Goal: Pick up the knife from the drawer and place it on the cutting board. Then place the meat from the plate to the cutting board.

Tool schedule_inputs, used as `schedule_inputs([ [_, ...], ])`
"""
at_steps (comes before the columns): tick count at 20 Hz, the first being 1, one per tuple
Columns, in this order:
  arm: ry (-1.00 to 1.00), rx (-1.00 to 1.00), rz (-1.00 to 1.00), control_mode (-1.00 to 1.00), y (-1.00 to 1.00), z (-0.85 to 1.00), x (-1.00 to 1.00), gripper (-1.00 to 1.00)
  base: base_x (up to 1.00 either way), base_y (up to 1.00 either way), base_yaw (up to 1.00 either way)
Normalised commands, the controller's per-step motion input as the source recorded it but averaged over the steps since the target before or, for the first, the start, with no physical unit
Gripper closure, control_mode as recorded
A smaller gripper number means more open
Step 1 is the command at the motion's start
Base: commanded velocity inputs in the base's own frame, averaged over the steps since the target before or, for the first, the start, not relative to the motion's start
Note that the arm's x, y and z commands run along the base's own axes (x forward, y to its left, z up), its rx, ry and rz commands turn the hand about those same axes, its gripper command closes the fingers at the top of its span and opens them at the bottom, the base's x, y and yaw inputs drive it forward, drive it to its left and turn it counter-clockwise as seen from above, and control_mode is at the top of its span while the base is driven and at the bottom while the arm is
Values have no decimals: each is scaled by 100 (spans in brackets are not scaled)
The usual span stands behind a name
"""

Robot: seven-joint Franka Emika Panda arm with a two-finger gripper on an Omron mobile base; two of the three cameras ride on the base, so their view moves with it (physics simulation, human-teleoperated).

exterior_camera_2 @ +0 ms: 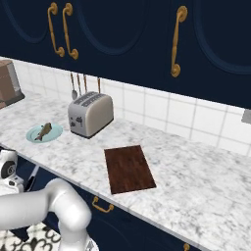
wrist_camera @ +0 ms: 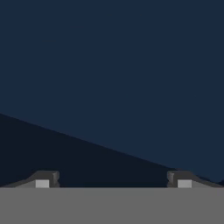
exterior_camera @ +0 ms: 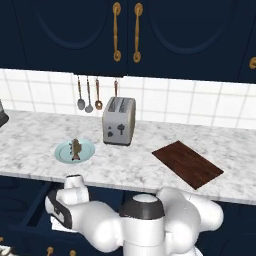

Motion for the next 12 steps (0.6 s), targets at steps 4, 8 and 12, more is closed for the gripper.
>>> schedule_inputs([
  [4,0,0,0,-100,45,21,-100,-100,0,0,0],
  [8,0,0,0,-100,18,16,-100,-100,0,0,0],
  [12,0,4,3,-100,-3,19,-97,-100,0,0,0],
])
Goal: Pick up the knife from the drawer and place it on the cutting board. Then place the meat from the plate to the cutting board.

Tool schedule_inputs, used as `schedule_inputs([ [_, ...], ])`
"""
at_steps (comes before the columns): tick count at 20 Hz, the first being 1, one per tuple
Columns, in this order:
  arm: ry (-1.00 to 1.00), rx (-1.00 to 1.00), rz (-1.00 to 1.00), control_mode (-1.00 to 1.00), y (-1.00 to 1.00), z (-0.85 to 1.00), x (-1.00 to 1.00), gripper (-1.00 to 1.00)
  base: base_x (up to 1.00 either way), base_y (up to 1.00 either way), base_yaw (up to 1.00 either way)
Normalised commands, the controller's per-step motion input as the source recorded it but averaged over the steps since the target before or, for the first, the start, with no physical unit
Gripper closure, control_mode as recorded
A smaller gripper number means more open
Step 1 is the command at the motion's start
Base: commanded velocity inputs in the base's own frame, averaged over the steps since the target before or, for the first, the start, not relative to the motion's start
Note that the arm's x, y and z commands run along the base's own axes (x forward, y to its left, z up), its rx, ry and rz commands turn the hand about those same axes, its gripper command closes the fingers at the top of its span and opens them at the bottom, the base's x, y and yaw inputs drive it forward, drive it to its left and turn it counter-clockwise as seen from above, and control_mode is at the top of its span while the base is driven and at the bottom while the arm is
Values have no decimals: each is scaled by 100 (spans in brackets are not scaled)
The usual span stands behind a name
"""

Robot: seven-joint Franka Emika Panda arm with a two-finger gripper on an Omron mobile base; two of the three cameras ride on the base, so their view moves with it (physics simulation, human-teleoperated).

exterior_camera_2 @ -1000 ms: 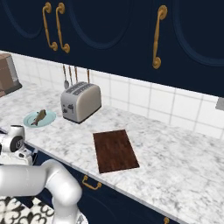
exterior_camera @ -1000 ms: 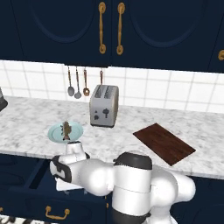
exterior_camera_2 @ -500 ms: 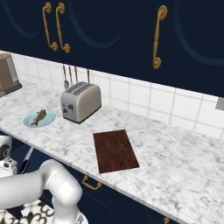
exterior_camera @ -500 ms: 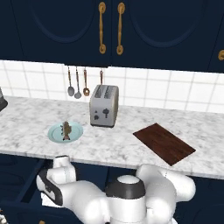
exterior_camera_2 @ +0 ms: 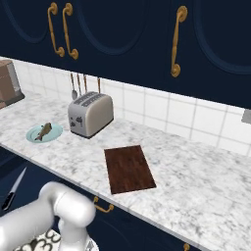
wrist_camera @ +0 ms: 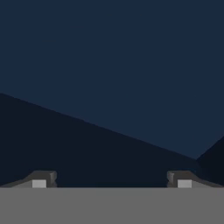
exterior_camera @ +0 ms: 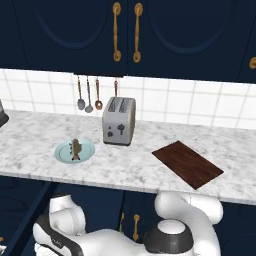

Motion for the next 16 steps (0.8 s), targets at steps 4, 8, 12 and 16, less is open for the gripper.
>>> schedule_inputs([
  [4,0,1,8,-100,-54,91,19,-100,0,0,0],
  [8,-2,0,15,-100,-32,62,85,-100,0,0,0],
  [12,-3,-6,4,-100,0,-23,40,-100,0,0,0],
  [16,0,-7,0,-100,0,-34,59,-100,0,0,0],
])
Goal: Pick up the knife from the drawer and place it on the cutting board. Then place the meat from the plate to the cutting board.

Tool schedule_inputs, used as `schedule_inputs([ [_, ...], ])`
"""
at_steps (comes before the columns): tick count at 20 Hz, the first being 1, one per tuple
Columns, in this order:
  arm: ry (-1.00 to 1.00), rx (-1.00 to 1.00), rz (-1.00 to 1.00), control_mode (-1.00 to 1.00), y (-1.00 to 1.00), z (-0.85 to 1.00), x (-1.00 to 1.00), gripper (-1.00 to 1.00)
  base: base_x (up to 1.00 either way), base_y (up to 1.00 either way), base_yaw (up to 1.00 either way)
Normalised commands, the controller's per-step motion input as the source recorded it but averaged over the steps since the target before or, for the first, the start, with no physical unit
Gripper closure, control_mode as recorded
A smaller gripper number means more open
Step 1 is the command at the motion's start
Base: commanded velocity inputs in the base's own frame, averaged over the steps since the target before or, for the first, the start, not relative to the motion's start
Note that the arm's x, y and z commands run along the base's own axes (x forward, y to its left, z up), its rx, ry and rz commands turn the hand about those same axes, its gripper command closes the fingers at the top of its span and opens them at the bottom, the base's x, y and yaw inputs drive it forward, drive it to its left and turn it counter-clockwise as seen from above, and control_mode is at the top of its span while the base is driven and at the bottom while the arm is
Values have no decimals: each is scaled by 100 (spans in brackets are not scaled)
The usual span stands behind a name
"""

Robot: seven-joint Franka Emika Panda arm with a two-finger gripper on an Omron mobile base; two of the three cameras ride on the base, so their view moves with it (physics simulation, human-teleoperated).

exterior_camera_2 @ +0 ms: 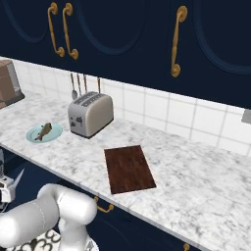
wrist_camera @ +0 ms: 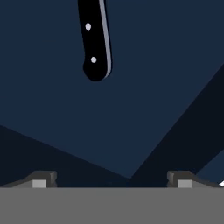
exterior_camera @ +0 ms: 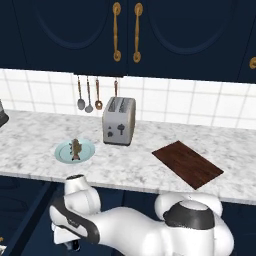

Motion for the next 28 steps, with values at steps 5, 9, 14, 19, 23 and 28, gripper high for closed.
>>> schedule_inputs([
  [5,-2,0,-2,-100,4,-17,74,-100,0,0,0],
  [9,0,-11,-7,-100,46,-7,57,-100,0,0,0],
  [14,3,-21,-5,-100,41,-32,33,-100,0,0,0],
  [19,0,-14,-2,-100,0,-54,25,-100,0,0,0],
  [23,0,-6,0,-100,3,-41,-3,-100,0,0,0],
  [28,0,-1,0,-100,11,-46,-27,100,0,0,0],
])
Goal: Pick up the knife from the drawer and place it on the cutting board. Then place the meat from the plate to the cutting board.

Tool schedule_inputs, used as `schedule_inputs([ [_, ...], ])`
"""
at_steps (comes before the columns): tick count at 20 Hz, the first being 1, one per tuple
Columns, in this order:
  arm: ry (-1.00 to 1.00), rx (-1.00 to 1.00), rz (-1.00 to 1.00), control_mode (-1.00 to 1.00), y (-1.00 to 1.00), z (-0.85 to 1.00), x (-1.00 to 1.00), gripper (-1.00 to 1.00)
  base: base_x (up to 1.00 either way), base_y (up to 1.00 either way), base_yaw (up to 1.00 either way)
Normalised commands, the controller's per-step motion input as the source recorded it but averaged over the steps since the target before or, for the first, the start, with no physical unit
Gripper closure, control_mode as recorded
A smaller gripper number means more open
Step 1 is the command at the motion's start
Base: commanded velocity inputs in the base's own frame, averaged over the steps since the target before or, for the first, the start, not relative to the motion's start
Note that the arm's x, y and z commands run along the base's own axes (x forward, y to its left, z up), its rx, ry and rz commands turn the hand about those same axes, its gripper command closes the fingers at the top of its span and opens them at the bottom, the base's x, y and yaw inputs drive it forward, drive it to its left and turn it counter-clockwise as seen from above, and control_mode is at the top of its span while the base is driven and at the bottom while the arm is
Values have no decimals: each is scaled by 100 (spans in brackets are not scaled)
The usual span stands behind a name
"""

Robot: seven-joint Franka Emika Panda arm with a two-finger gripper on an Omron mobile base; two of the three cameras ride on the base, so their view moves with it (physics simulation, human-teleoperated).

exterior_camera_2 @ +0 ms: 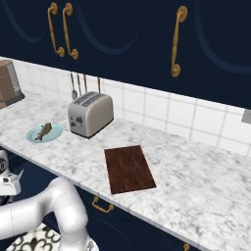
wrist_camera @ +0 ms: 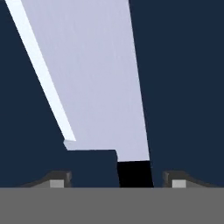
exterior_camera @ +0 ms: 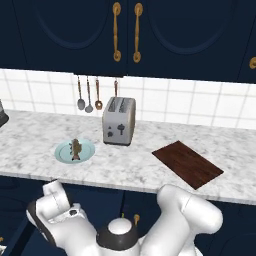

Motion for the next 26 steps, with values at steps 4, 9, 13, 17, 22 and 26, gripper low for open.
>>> schedule_inputs([
  [4,0,0,0,-100,19,-19,-20,100,0,0,0],
  [9,0,0,-12,-100,33,22,-57,100,0,0,0],
  [13,-4,0,-15,-100,38,98,-99,100,0,0,0],
  [17,-2,0,-17,-100,8,100,-72,100,0,0,0],
  [22,-10,0,-17,-100,-40,100,-15,100,0,0,0],
  [26,-23,0,-22,-100,-75,92,3,100,0,0,0],
])
